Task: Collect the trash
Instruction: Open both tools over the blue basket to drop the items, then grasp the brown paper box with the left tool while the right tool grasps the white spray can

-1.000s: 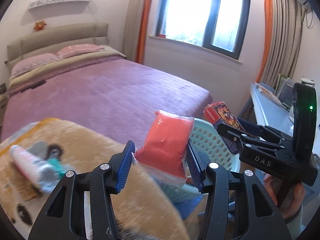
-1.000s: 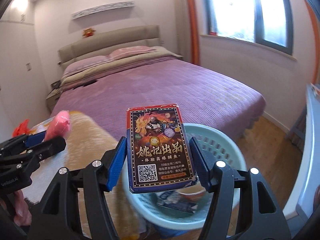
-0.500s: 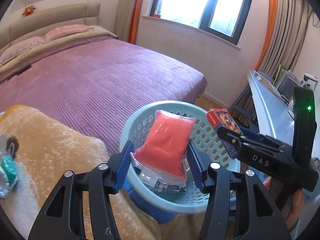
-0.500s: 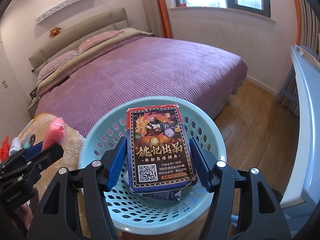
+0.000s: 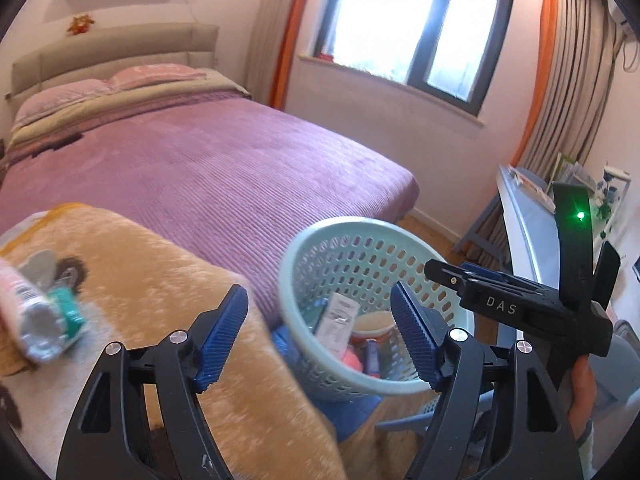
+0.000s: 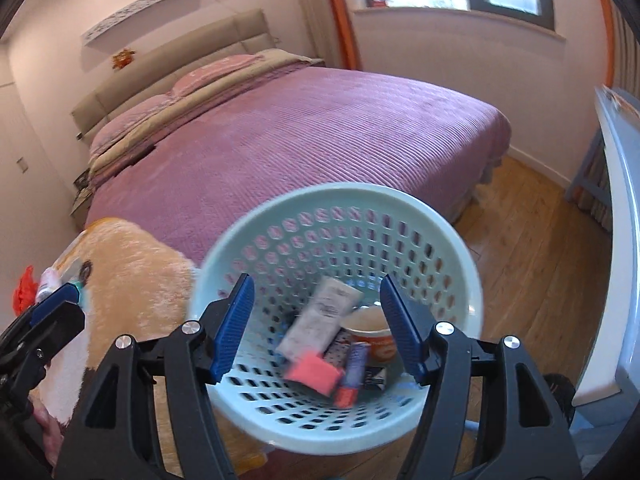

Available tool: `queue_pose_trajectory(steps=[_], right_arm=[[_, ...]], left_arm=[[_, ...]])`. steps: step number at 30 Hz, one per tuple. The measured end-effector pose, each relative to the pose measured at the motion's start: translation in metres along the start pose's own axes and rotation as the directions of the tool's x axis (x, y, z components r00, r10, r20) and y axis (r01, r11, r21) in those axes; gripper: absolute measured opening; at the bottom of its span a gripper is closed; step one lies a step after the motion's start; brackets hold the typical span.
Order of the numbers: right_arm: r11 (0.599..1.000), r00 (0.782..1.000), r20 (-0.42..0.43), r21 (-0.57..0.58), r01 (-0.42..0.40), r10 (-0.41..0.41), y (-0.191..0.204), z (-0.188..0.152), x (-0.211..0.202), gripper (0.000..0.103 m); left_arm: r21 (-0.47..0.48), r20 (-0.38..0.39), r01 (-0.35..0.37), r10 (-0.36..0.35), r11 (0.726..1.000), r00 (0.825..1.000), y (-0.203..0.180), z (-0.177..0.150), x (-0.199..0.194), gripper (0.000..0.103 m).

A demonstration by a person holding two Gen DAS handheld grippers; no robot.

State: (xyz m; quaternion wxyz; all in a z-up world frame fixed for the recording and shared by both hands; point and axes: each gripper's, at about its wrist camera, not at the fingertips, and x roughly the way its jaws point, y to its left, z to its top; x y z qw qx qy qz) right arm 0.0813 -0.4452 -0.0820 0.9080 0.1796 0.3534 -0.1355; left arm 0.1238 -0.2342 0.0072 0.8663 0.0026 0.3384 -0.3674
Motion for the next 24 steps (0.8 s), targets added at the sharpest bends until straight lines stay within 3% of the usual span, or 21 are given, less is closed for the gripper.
queue_pose_trajectory(steps=[6,12,20,24], right_arm=[[0.991,0.996,0.019,-0.101,-0.083,0.086,0.058,-0.003,-0.012,0.062],[0.956,0.983,0.013,-0.236,-0.174,0.182,0.126,-0.012,-0.015,0.062],[0.881,0.947,0.001,-0.366,-0.299,0.321,0.211,-0.023,-0.019,0.062],[0.845,0.932,0.009,-0.426,-0.324,0.362,0.247,-0.026,-0.018,0.061]], left_arm=[[-0.035,0.078,-0.07,0.072,0.997,0.994,0.028,-0.001,-0.049,0.071],[-0.116,0.133,-0.189,0.204,0.975,0.97,0.077,-0.003,-0.094,0.07],[-0.31,0.106,-0.299,0.345,0.903,0.932,0.163,-0.015,-0.132,0.07],[-0.404,0.071,-0.312,0.37,0.86,0.926,0.204,-0.028,-0.133,0.07]])
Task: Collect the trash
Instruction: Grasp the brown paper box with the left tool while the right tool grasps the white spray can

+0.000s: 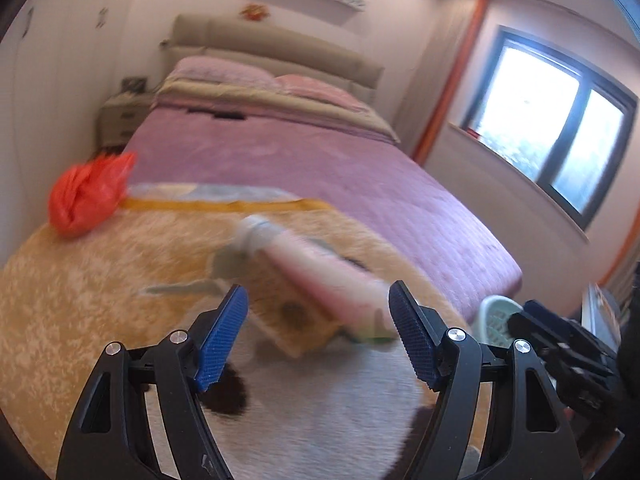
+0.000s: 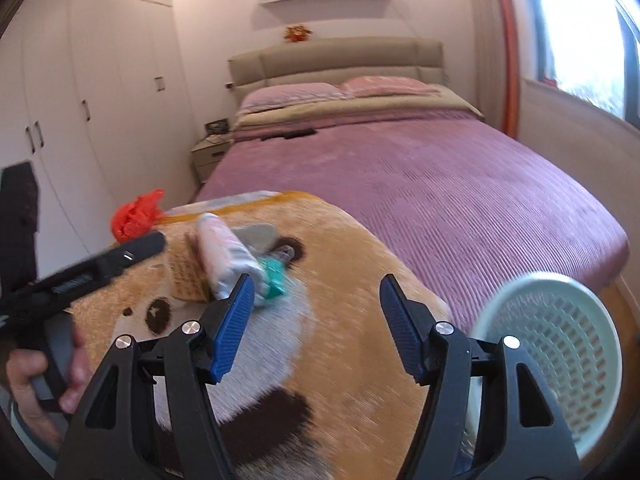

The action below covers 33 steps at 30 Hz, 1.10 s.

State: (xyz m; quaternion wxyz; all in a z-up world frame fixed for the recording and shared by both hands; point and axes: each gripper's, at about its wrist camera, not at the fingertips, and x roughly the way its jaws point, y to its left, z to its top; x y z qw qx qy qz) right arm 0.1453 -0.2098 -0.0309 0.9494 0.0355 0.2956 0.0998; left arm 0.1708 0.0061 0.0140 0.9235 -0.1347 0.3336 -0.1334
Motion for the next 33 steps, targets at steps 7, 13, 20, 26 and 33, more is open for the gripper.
queue_pose_trajectory(steps=[7,13,20,26,33], right_arm=[[0.998,0.997,-0.041,-0.012,-0.066,0.065,0.02,0.015,0.037,0.06],[0.99,0.983,-0.12,0.019,-0.138,0.139,0.027,0.018,0.073,0.06],[0.987,0.968,-0.19,0.021,-0.161,0.162,0.041,0.013,0.104,0.06],[0.984,0.96,-0.221,0.003,-0.177,0.174,0.048,0.005,0.104,0.053],[0.987,0.968,-0.21,-0.054,-0.151,0.137,0.066,-0.013,0.064,0.049]], left_arm=[[-0.055,-0.082,-0.023,0.018,0.998,0.996,0.024,-0.011,0.035,0.065],[-0.096,-0.129,-0.009,-0.004,0.995,0.992,0.038,-0.016,0.054,0.05],[-0.083,-0.133,0.038,-0.049,0.996,0.99,0.036,-0.018,0.055,0.024],[-0.088,-0.141,0.024,-0.036,0.996,0.989,0.039,-0.02,0.051,0.01],[-0.069,-0.129,-0.003,-0.006,0.998,0.992,0.053,-0.024,0.007,0.006]])
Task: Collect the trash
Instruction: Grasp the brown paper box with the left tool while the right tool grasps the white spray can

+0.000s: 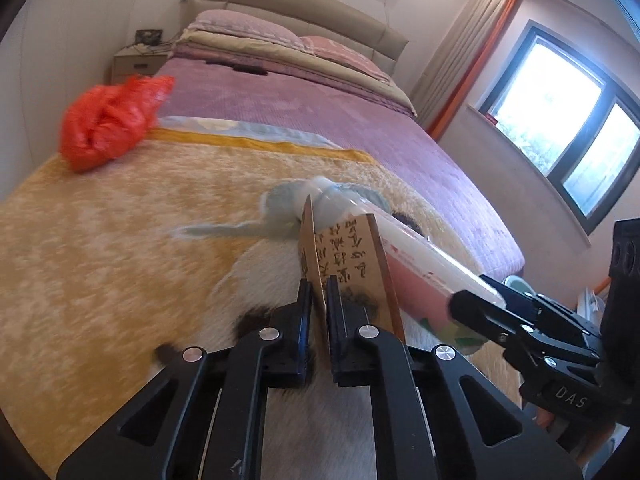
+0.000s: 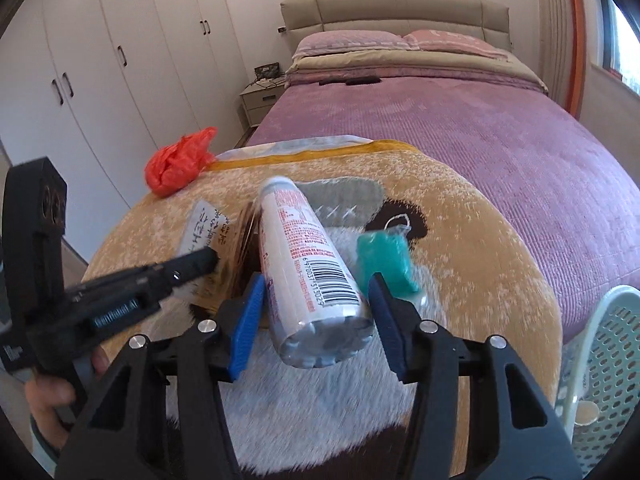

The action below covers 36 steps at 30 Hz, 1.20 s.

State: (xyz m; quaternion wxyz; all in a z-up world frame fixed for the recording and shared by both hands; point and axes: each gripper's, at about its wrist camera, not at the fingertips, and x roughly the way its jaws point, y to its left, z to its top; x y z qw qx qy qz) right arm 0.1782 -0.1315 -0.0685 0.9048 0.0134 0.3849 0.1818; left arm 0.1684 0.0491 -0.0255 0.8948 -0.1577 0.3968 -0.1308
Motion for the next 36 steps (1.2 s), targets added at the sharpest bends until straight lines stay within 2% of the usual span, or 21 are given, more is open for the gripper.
queue_pose_trajectory(steps=[4,9,15,17,18,19,21,26,30,34,36], right_arm=[[1.0,1.0,-0.026,0.001,0.015,-0.015,0.01,-0.023,-0.015,0.049],[0.999,0.999,-0.035,0.047,-0.025,0.026,0.009,-0.054,-0.032,0.047],[0.999,0.996,-0.088,0.031,-0.024,0.027,0.018,-0.077,-0.032,0.047],[0.999,0.996,-0.088,0.026,-0.019,0.021,0.02,-0.076,-0.032,0.047],[0.999,0.996,-0.085,0.027,-0.019,0.021,0.021,-0.072,-0.031,0.048],[0.999,0.996,-0.081,0.028,-0.02,0.023,0.022,-0.069,-0.031,0.052],[1.0,0.997,-0.073,0.021,-0.019,0.021,0.023,-0.06,-0.028,0.059],[1.0,0.996,-0.092,0.021,-0.01,0.012,0.025,-0.047,-0.01,0.059],[0.999,0.994,-0.109,0.034,-0.008,0.012,0.02,-0.042,0.005,0.059],[0.998,0.991,-0.132,0.055,-0.025,0.033,0.015,-0.042,0.017,0.059],[0.997,0.99,-0.136,0.065,-0.036,0.045,0.013,-0.043,0.019,0.056]], left_arm=[[0.023,-0.011,-0.025,0.025,0.999,1.0,0.008,-0.016,-0.026,0.006],[0.039,-0.023,-0.048,0.049,0.998,0.999,0.022,-0.039,-0.053,0.006],[0.047,-0.023,-0.056,0.057,0.997,0.998,0.031,-0.047,-0.062,0.007],[0.041,-0.017,-0.044,0.045,0.998,0.999,0.032,-0.046,-0.059,0.015],[0.034,-0.009,-0.032,0.032,0.999,0.999,0.033,-0.045,-0.058,0.026],[0.028,-0.002,-0.019,0.019,0.999,1.0,0.033,-0.043,-0.057,0.038],[0.014,0.008,-0.002,0.002,1.0,1.0,0.033,-0.039,-0.053,0.049],[-0.013,-0.004,0.058,-0.058,0.998,0.998,0.03,-0.032,-0.042,0.056],[0.002,-0.024,0.095,-0.095,0.995,0.995,0.027,-0.036,-0.036,0.061],[0.022,-0.055,0.101,-0.1,0.995,0.993,0.021,-0.04,-0.026,0.076],[0.023,-0.069,0.111,-0.109,0.994,0.992,0.018,-0.042,-0.021,0.076]])
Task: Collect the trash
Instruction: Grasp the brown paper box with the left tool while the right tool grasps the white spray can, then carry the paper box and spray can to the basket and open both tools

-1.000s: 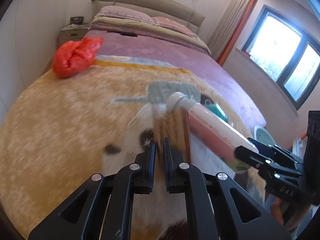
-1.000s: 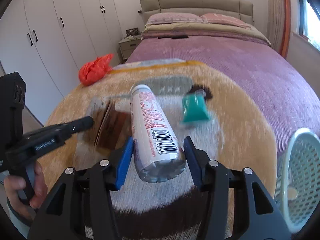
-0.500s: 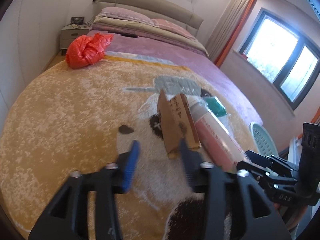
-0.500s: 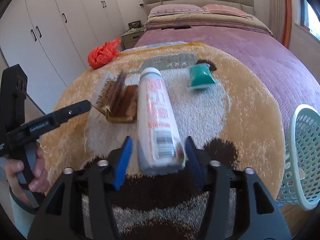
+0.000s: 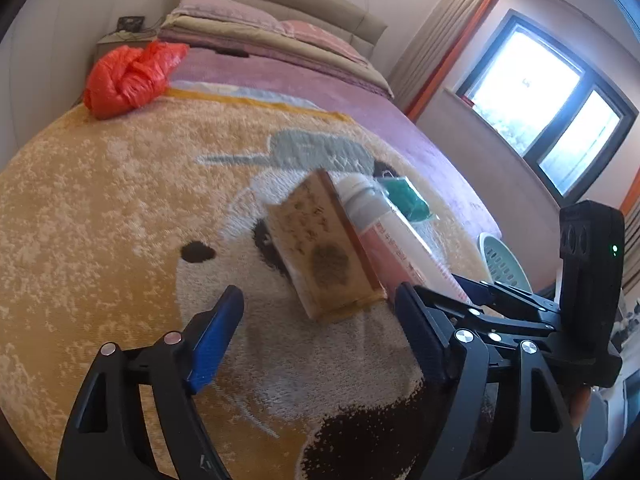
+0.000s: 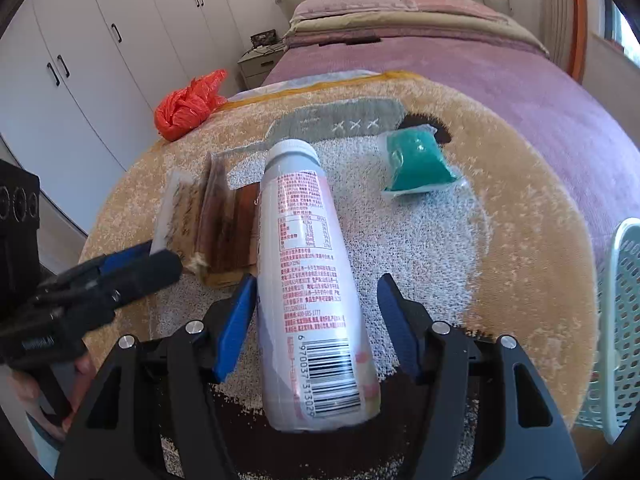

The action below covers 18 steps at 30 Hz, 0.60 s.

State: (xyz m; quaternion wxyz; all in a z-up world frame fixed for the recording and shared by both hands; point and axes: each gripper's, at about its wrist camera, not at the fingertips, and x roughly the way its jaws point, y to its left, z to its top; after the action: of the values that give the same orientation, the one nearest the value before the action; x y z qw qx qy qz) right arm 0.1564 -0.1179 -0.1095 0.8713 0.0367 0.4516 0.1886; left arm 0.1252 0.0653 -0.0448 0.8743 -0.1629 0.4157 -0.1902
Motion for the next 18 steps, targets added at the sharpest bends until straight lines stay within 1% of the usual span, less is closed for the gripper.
queue_pose_trajectory(steps=[1,3,8,11,13,14,15,17,18], right_arm=[[1.0,1.0,-0.001,-0.001,-0.011,0.011,-0.001,0.0,0.0,0.051],[1.0,1.0,0.012,-0.006,0.0,0.0,-0.002,-0.001,-0.002,0.05],[1.0,0.999,0.037,0.009,0.024,-0.024,-0.009,-0.006,-0.01,0.049],[0.999,0.999,0.048,0.024,0.024,-0.025,-0.016,-0.009,-0.015,0.049],[0.999,0.998,0.055,0.035,0.021,-0.023,-0.02,-0.01,-0.02,0.048],[0.999,0.998,0.062,0.041,0.019,-0.021,-0.023,-0.011,-0.024,0.048],[0.999,0.997,0.069,0.044,0.017,-0.02,-0.024,-0.011,-0.028,0.048],[0.999,0.996,0.086,0.049,0.011,-0.015,-0.028,-0.012,-0.037,0.048],[0.999,0.995,0.097,0.053,0.006,-0.012,-0.03,-0.012,-0.042,0.047]], left_arm=[[0.002,-0.002,0.012,-0.012,1.0,1.0,-0.001,-0.001,0.001,0.076],[0.013,0.003,0.001,-0.001,1.0,1.0,-0.005,0.0,0.002,0.076],[0.043,-0.017,-0.099,0.1,0.994,0.995,-0.017,0.006,0.018,0.074],[0.058,-0.031,-0.147,0.149,0.987,0.988,-0.025,0.011,0.028,0.067],[0.077,-0.032,-0.191,0.194,0.979,0.981,-0.031,0.013,0.036,0.055],[0.09,-0.036,-0.214,0.218,0.973,0.975,-0.033,0.014,0.041,0.051],[0.102,-0.042,-0.232,0.237,0.967,0.971,-0.036,0.014,0.045,0.041],[0.118,-0.019,-0.256,0.26,0.959,0.965,-0.038,0.015,0.045,0.031],[0.124,-0.009,-0.261,0.264,0.957,0.965,-0.04,0.016,0.043,0.013]])
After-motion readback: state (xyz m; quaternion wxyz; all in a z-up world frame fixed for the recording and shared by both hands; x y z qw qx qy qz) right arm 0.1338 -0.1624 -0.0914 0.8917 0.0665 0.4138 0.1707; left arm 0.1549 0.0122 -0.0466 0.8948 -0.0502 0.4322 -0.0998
